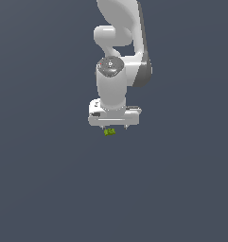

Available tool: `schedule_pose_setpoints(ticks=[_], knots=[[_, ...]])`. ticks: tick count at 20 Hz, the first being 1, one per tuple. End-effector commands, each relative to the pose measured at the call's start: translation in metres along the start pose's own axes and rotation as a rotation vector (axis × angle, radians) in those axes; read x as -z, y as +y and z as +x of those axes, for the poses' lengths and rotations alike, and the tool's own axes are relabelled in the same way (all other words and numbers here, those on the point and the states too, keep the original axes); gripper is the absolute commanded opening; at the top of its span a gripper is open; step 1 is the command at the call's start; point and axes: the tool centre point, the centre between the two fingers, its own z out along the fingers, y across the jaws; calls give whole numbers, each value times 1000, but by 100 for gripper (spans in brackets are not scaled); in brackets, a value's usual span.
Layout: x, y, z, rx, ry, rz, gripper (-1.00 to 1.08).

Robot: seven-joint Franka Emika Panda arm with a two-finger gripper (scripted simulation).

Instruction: Pick up the object and move it to a goal position.

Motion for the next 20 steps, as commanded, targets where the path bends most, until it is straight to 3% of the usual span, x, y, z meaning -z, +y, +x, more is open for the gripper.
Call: schedule_pose_setpoints(ticks=[1, 10, 20], knots=[[0, 0, 0, -4, 0, 0, 100], [-9, 0, -4, -96, 1, 2, 100], [-31, 3, -16, -332, 4, 3, 100]])
